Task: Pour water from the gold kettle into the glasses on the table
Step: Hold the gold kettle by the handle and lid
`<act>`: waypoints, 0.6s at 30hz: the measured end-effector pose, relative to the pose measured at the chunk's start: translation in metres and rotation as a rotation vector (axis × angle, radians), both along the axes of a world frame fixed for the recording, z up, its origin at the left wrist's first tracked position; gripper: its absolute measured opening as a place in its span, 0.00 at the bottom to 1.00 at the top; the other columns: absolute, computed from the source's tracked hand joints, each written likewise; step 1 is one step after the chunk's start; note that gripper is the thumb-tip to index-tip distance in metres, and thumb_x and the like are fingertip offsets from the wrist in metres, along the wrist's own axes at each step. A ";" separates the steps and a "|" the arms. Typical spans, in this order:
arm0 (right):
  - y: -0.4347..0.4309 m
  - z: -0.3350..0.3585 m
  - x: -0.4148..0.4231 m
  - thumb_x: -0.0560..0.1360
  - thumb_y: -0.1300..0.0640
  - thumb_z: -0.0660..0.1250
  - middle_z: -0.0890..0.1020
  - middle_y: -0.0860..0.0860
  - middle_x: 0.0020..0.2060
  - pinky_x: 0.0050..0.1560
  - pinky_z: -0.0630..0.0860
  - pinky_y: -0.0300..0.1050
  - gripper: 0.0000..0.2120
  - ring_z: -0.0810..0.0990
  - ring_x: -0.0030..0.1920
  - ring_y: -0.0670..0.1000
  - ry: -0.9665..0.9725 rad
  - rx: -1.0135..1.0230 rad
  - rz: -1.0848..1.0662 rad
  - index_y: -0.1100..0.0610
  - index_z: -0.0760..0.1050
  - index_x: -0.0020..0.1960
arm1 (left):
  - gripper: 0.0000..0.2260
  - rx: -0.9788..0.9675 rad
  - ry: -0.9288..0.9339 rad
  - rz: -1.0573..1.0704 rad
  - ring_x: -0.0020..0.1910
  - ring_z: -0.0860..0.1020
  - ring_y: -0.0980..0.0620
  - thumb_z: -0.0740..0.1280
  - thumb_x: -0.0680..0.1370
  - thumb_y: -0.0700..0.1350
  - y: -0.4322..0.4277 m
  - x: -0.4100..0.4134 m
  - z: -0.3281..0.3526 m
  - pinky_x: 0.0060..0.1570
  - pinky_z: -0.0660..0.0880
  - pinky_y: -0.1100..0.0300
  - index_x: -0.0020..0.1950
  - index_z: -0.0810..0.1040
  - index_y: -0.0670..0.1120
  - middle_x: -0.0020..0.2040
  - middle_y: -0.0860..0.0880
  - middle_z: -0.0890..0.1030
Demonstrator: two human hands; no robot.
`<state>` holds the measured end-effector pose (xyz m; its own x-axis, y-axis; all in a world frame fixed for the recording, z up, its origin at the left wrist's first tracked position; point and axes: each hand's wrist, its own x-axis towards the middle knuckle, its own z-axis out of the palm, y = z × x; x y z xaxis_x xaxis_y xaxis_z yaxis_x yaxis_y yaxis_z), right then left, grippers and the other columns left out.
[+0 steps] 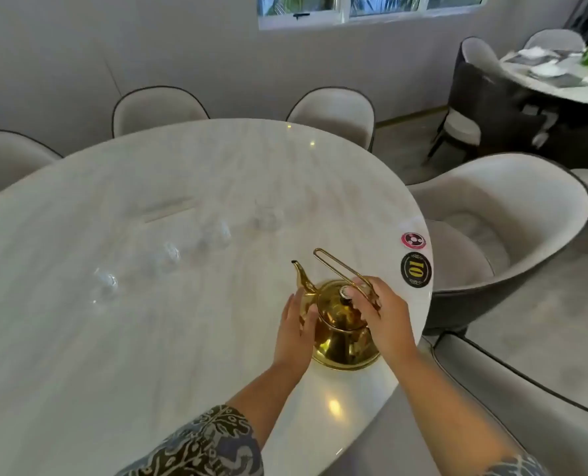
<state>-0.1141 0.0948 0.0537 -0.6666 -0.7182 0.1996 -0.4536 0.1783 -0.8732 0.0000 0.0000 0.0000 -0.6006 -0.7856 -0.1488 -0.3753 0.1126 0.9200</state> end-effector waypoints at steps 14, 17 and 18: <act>-0.013 -0.013 0.001 0.67 0.47 0.69 0.82 0.33 0.34 0.40 0.76 0.26 0.04 0.81 0.42 0.40 -0.160 -0.328 -0.138 0.42 0.77 0.41 | 0.22 0.014 0.049 0.108 0.75 0.56 0.54 0.50 0.80 0.58 0.012 -0.024 -0.024 0.75 0.56 0.48 0.74 0.58 0.59 0.76 0.54 0.58; -0.015 -0.013 0.005 0.67 0.48 0.71 0.82 0.30 0.35 0.41 0.76 0.25 0.05 0.81 0.43 0.38 -0.172 -0.354 -0.169 0.43 0.78 0.42 | 0.21 0.022 0.049 0.092 0.74 0.57 0.54 0.51 0.80 0.58 0.007 -0.021 -0.024 0.74 0.57 0.49 0.74 0.59 0.58 0.76 0.54 0.59; -0.016 -0.013 0.008 0.67 0.50 0.71 0.82 0.30 0.35 0.41 0.76 0.25 0.05 0.81 0.43 0.37 -0.177 -0.355 -0.174 0.43 0.78 0.42 | 0.22 0.031 0.052 0.089 0.74 0.57 0.54 0.51 0.79 0.59 0.006 -0.019 -0.024 0.74 0.58 0.48 0.73 0.59 0.59 0.75 0.54 0.59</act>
